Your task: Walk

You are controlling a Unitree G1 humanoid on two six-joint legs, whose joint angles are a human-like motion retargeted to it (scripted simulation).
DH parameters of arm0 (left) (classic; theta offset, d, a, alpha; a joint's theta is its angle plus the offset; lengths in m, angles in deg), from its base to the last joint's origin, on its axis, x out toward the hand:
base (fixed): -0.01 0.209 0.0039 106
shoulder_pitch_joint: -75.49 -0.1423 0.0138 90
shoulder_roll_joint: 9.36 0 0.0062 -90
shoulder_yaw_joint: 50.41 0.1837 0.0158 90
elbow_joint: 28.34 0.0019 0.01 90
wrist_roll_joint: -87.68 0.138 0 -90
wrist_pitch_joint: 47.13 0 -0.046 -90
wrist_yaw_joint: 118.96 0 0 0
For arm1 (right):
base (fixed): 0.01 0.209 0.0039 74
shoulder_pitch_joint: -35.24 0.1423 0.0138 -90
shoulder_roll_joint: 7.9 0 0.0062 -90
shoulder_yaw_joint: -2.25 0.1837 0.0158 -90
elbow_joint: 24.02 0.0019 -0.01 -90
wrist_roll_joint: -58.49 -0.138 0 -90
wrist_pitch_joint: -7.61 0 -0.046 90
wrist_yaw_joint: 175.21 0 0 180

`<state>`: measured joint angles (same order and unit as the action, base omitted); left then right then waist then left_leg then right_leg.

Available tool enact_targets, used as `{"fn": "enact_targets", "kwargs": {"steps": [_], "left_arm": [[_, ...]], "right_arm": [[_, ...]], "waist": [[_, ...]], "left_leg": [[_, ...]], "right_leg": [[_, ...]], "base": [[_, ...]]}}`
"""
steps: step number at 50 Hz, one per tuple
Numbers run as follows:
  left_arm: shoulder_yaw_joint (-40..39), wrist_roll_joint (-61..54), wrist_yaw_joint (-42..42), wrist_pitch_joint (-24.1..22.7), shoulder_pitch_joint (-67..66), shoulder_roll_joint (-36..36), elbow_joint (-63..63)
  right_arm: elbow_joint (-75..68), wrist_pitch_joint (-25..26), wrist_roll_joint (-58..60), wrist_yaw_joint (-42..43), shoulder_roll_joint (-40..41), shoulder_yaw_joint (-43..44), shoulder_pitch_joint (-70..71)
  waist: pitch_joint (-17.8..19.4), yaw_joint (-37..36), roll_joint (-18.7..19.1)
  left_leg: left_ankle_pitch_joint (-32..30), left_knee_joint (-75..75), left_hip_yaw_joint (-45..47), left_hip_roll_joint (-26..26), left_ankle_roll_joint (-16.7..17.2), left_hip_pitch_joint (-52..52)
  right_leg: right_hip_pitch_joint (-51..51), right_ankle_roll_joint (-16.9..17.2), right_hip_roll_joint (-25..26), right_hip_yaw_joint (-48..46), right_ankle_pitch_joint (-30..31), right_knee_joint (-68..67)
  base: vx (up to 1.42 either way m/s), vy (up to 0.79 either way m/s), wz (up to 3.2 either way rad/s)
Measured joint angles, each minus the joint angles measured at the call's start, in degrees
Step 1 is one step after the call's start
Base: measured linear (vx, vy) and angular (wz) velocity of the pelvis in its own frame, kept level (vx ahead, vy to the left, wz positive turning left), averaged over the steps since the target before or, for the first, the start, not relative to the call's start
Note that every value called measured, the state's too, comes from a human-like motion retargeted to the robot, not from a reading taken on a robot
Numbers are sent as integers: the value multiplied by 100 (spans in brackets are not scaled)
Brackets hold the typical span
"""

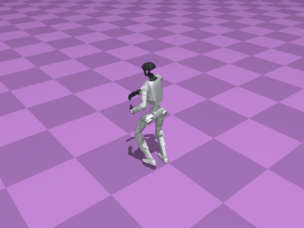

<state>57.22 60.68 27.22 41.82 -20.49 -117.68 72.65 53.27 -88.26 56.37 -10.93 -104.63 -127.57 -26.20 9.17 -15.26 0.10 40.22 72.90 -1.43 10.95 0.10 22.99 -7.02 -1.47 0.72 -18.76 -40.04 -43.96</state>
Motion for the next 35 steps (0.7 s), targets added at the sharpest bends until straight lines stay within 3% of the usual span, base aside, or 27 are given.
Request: {"fn": "enact_targets", "kwargs": {"steps": [7,14,17,23,27,30,35], "left_arm": [[-192,-921,-249,160,-54,-364,-1882],[95,-1591,-322,105,321,-893,-3057],[300,-1750,-371,67,449,-1062,-3345],[840,-1927,-442,86,706,-1313,-3609],[1229,-1855,-480,177,929,-1229,-3512],[1447,-1810,-468,272,1139,-1037,-3349],[1787,-1854,-514,503,1625,-497,-2913]], "right_arm": [[1842,42,-428,52,-564,566,-359],[2638,24,-684,-196,-896,579,-696],[2747,28,-766,-258,-941,504,-887],[2795,103,-994,-295,-943,597,-1479],[2685,197,-1259,-275,-850,808,-1953],[2488,239,-1487,-179,-739,1019,-2257],[2045,240,-1812,-18,-613,1437,-2695]], "waist": [[33,-345,-60],[-139,-471,-413],[-178,-448,-493],[-114,-249,-934],[-3,68,-1367],[24,314,-1465],[7,802,-1322]], "left_leg": [[179,-546,137,-426,-199,697],[-224,-2250,208,-1227,-172,1052],[-317,-2338,193,-1440,-204,1066],[-280,-2312,255,-2119,-588,761],[-222,-2335,322,-2765,-952,573],[-114,-2331,305,-2969,-1112,416],[37,-2630,101,-3052,-1148,-74]], "right_leg": [[316,172,-13,-40,220,328],[459,378,-398,-137,437,409],[449,473,-568,-52,533,77],[82,870,-1207,537,1301,-1351],[-657,1570,-1435,1268,2260,-2882],[-1211,1483,-1742,1407,2538,-3907],[-2152,984,-1996,1554,1960,-4599]], "base": [[20,-2,19],[29,2,31],[31,6,25],[30,7,31],[25,7,51],[27,8,26],[32,8,24]]}}
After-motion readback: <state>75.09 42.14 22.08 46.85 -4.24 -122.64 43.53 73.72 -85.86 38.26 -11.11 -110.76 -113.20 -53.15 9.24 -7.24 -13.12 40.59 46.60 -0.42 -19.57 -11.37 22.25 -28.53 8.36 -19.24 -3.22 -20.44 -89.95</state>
